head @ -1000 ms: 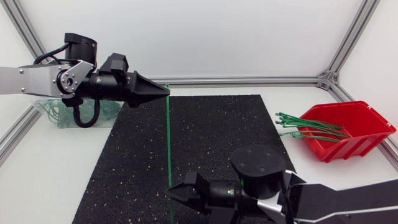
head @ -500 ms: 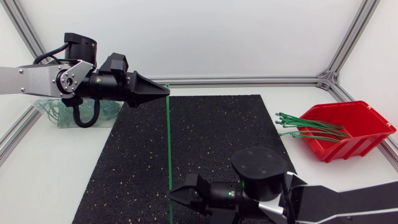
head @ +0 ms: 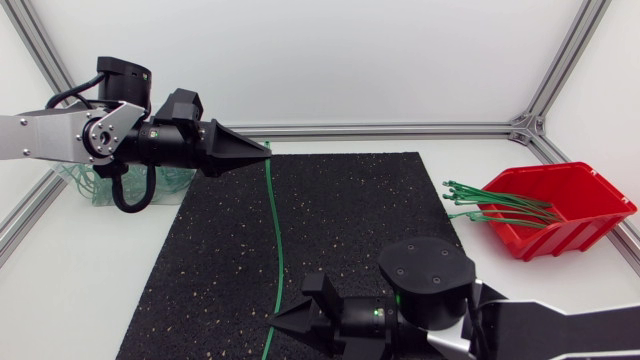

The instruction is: Take a green cable tie from the red box, thread the tail through the head to close it, then place it in the transparent bin on the left.

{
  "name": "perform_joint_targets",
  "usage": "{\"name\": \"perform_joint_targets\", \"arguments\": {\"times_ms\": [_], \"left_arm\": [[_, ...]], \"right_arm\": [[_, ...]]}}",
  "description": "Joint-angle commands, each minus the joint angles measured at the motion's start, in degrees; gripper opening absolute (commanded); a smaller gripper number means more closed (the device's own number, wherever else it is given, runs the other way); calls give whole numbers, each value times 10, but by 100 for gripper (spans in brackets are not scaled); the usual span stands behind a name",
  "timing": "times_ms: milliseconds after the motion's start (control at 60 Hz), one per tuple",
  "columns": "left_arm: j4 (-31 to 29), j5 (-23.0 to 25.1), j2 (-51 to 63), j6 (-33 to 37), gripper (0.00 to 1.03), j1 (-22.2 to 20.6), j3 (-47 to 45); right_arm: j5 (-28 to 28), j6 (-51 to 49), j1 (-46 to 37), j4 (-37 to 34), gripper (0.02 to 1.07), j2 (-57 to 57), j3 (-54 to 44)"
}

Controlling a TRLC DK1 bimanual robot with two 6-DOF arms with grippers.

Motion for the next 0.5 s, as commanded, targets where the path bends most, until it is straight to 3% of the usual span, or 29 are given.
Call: {"name": "perform_joint_targets", "arguments": {"times_ms": [0,133,233,400,483], "left_arm": [[10,0,-28,21,4,-7,-26],[46,-13,-47,22,4,-17,-55],[63,-20,-59,22,4,-26,-70],[124,-55,-92,18,4,-56,-119],[160,-76,-110,10,4,-72,-146]], "right_arm": [[-7,101,0,-29,8,-28,28],[-34,235,-21,-99,8,-44,65],[-42,370,-36,-251,8,-54,139],[-109,552,-92,-279,8,-60,175],[-182,632,-127,-330,8,-64,203]]}}
